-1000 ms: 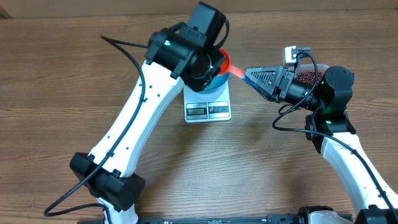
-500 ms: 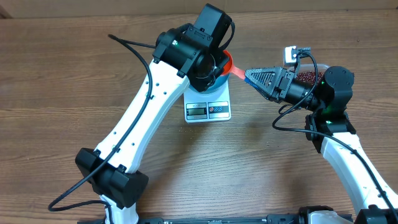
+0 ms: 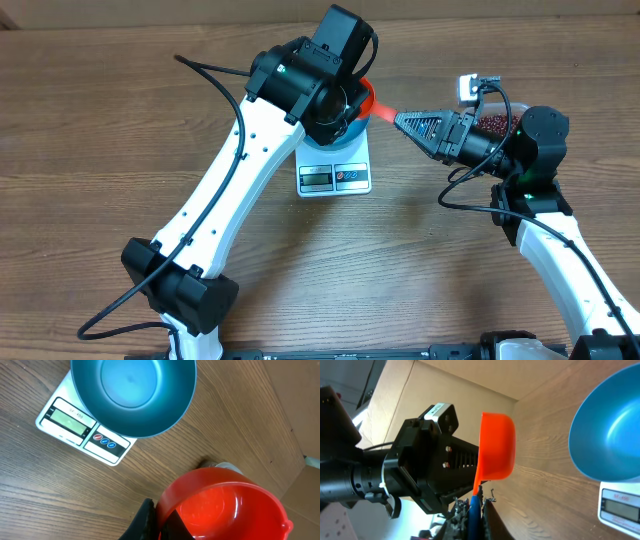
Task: Scoop item into bowl and weigh 150g on scale
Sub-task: 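Grasp the red cup's blue handle with the right gripper, then release the cup from the left gripper and pull the right gripper away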
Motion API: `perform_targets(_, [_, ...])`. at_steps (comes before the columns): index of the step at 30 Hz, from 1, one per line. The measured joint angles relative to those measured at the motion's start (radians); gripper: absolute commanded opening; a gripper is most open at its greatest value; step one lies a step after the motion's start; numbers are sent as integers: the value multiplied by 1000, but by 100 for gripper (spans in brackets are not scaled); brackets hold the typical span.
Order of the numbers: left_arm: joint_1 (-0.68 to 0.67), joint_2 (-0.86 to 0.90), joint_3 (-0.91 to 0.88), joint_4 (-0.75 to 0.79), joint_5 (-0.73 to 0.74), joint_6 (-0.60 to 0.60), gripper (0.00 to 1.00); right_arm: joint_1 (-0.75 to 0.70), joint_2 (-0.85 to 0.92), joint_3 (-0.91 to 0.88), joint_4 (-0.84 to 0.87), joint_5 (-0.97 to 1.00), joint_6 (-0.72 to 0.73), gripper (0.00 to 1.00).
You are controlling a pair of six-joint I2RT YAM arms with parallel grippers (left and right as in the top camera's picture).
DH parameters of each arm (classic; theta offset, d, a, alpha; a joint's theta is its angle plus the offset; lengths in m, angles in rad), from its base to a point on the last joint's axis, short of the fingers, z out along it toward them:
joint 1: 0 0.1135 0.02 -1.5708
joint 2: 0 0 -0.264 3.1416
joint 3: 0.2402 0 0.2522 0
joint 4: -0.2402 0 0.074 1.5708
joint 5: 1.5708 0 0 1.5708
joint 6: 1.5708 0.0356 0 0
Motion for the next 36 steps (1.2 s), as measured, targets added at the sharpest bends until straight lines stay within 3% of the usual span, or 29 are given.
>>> perform_targets(1, [0, 0, 0, 1, -1, 0, 8, 0, 0, 0, 1, 1, -2, 4])
perform_targets(3, [0, 0, 0, 2, -2, -2, 27, 0, 0, 0, 3, 1, -2, 4])
perform_targets(5, [0, 0, 0, 2, -7, -1, 67, 0, 0, 0, 3, -2, -6, 4])
perform_targets(6, [0, 0, 0, 1, -10, 0, 93, 0, 0, 0, 2, -3, -8, 3])
perform_targets(7, [0, 0, 0, 2, -14, -2, 100, 0, 0, 0, -3, -3, -9, 4])
perform_targets(20, [0, 0, 0, -30, -15, 77, 100, 0, 0, 0, -72, -3, -90, 4])
perform_targets(32, [19, -140, 0, -40, -25, 393, 100, -8, 0, 0, -111, -3, -144, 4])
perform_targets(36, [19, -194, 5, -86, -71, 464, 100, -13, -18, 7, -223, 7, -180, 4])
